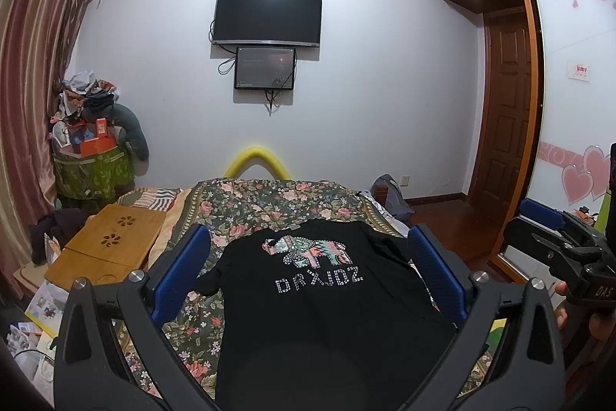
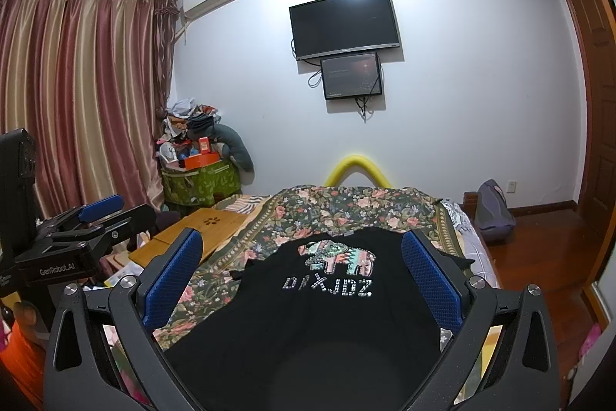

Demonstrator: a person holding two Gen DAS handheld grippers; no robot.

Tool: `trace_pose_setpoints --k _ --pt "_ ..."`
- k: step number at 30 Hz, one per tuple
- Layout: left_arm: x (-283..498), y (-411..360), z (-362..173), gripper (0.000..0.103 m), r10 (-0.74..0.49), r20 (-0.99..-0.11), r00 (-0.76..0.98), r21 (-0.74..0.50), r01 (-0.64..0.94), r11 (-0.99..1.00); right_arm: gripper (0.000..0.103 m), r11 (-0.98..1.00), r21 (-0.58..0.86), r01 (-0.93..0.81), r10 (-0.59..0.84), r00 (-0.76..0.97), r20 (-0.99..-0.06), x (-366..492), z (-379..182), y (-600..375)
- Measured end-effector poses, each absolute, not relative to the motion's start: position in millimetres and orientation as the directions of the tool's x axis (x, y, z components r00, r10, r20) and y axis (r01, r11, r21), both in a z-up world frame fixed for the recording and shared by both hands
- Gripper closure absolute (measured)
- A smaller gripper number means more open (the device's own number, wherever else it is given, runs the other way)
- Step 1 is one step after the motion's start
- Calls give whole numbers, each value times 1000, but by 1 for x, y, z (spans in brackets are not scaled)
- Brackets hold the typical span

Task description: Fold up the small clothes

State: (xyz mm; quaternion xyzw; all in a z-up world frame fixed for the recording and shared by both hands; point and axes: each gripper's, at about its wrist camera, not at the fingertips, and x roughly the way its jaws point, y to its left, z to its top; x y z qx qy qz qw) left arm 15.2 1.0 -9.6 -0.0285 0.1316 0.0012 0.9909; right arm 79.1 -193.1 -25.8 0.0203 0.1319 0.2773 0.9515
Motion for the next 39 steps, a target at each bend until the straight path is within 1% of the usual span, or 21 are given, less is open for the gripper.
trace_pose_setpoints --k 23,31,35,39 --pt "15 -1 -10 0 -2 -264 964 -51 -12 999 0 852 115 -511 523 815 -249 84 -30 -197" --pt "27 7 -13 0 4 -278 961 -48 -18 999 0 865 129 -484 500 817 -288 99 -39 -200" --pt "46 15 -15 0 46 -288 957 -24 -55 998 0 881 130 -454 471 823 -318 117 -44 -204" --pt "73 32 -19 0 87 -304 949 -3 -93 996 0 908 87 -409 413 842 -347 139 -46 -206"
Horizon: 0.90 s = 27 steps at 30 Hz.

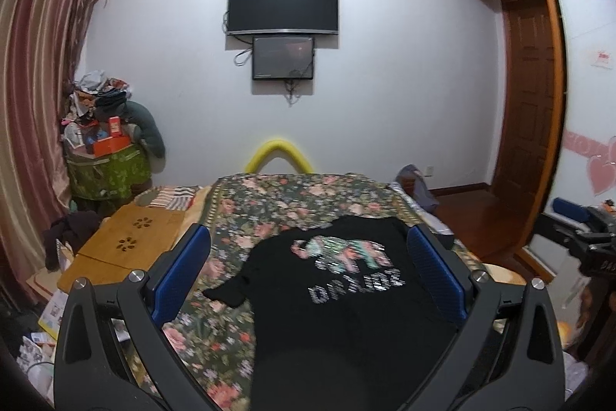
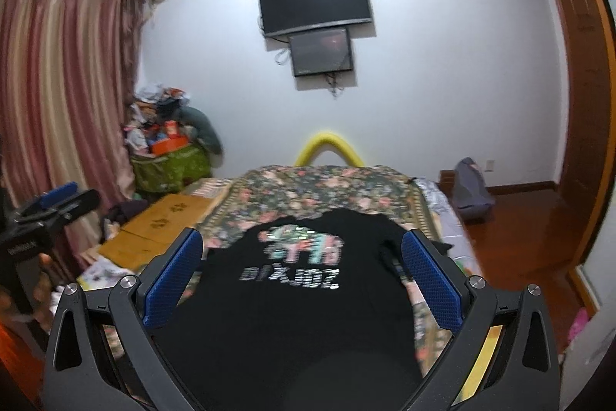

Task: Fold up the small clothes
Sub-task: 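Grasp the black T-shirt's side edge with the left gripper and fold it inward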

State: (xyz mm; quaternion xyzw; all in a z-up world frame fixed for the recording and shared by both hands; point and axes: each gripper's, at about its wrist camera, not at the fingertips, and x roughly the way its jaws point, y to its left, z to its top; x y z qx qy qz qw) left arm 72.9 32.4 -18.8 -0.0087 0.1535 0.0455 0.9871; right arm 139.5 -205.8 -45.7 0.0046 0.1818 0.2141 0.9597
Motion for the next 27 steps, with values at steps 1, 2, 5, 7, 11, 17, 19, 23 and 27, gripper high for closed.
trace_pose_setpoints --k 1,2,5,7,11,17,19,23,27 --pt "83 39 -21 0 104 -311 945 3 -109 994 0 910 77 -407 406 841 -359 146 -47 -206" --pt "92 44 -22 0 112 -319 941 5 -116 993 0 914 69 -400 395 838 -376 156 -48 -206" --pt "125 67 -30 0 124 -368 921 -9 -137 991 0 921 63 -385 375 827 -419 180 -55 -208" --pt "149 84 -38 0 157 -418 895 -19 -181 983 0 921 71 -383 374 818 -436 193 -59 -210" --pt "198 117 -62 0 168 -529 832 -32 -217 976 0 927 91 -363 361 802 -476 225 -66 -216" --pt "263 167 -116 1 190 -696 692 -8 -272 962 0 932 134 -337 353 765 -538 271 -82 -226" --pt "279 185 -138 7 187 -736 650 -19 -297 955 0 934 136 -329 346 748 -566 286 -90 -228" --pt "307 218 -186 18 151 -820 552 -57 -341 938 1 941 105 -322 316 724 -613 309 -108 -227" --pt "328 238 -236 24 135 -882 451 -51 -376 925 6 942 85 -324 297 689 -661 331 -128 -225"
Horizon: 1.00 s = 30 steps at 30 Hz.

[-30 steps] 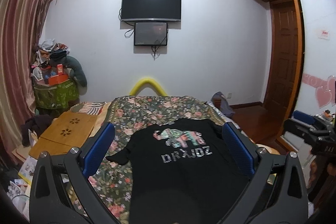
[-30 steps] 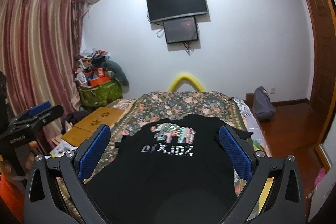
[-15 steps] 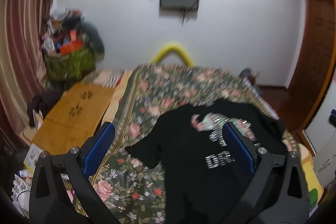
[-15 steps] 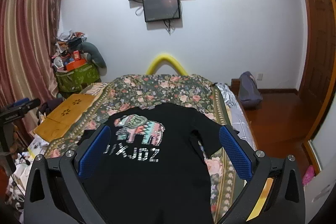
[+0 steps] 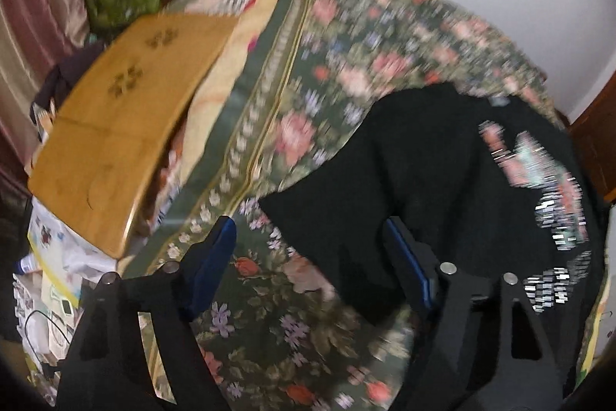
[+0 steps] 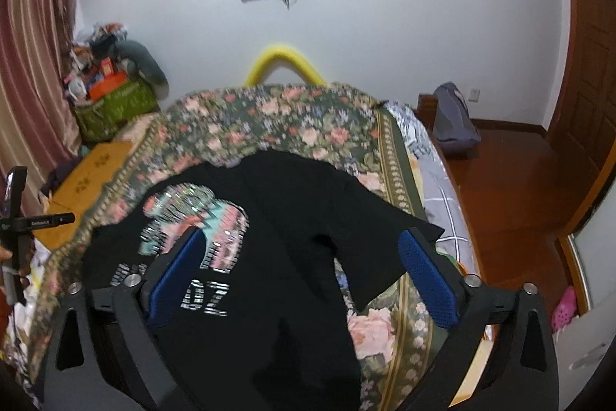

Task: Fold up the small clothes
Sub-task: 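Grasp the black T-shirt's side edge with the left gripper and fold it inward, then open the left gripper and release the folded side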

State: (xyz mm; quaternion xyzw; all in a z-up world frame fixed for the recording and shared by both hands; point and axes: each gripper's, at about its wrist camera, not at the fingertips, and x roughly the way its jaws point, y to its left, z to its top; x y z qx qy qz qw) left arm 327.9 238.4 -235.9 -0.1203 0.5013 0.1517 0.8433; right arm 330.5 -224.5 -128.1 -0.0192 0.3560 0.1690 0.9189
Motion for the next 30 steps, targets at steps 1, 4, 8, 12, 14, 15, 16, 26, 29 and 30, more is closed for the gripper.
trace_pose_setpoints --k 1,4,8,12,14,15,16,26,29,30 --pt "332 241 -244 25 133 -891 434 -48 -382 923 6 942 86 -324 295 680 -671 340 -132 -227" --pt "340 249 -269 25 111 -916 385 -58 -401 914 7 945 72 -320 278 666 -692 351 -145 -228" --pt "350 259 -293 25 76 -937 340 -86 -437 896 7 944 51 -326 264 656 -707 358 -155 -229" --pt "361 265 -315 45 -5 -954 299 -148 -458 877 7 947 51 -316 255 647 -718 368 -162 -237" --pt "364 264 -319 53 15 -956 294 -126 -455 882 7 950 62 -306 255 646 -719 374 -165 -243" --pt "366 263 -320 68 34 -957 287 -104 -454 885 7 952 67 -299 254 646 -719 375 -165 -245" --pt "367 263 -322 81 39 -958 283 -98 -456 884 7 953 70 -296 254 647 -719 376 -166 -247" --pt "367 266 -282 100 108 -927 358 -58 -422 905 7 959 68 -275 239 654 -718 375 -161 -263" --pt "366 265 -246 100 130 -900 417 -55 -403 914 7 959 60 -278 235 658 -715 375 -160 -262" --pt "367 262 -231 100 135 -888 440 -55 -391 919 7 959 62 -278 237 658 -715 375 -160 -262"
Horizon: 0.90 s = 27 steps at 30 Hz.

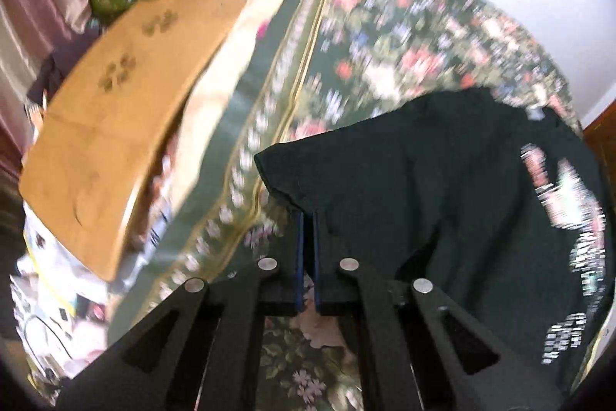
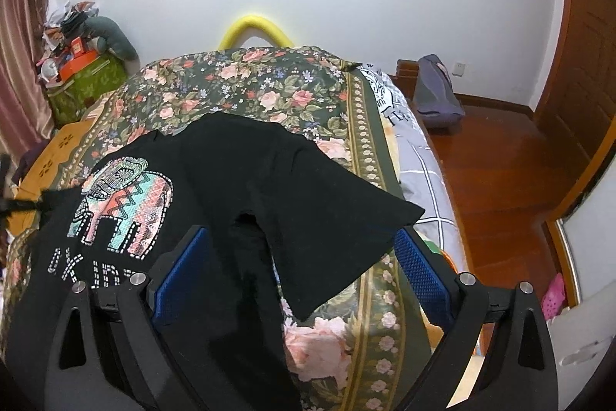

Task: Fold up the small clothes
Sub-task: 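Open the left gripper and release the folded side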

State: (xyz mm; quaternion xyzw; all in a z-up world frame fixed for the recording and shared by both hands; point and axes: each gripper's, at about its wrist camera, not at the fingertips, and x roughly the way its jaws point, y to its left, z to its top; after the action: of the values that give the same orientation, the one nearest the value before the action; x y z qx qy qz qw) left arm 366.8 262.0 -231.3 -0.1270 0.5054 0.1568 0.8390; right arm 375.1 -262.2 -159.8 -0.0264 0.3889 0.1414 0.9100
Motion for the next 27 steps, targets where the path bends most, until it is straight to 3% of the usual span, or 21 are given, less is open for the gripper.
trace_pose_setpoints --k 6,12,22,27 --pt "383 230 -169 101 96 -837 538 -79 -293 953 7 958 75 -278 249 668 -701 377 -154 -264" --pt "418 166 -142 101 -41 -819 573 -161 -160 974 7 954 84 -287 259 653 -712 381 -157 -266" --pt "458 69 -203 100 -162 -860 483 -202 -31 979 7 958 114 -264 260 624 -737 386 -175 -291" --pt "464 42 -233 100 -138 -880 454 -153 4 988 7 960 143 -241 263 596 -759 394 -190 -304"
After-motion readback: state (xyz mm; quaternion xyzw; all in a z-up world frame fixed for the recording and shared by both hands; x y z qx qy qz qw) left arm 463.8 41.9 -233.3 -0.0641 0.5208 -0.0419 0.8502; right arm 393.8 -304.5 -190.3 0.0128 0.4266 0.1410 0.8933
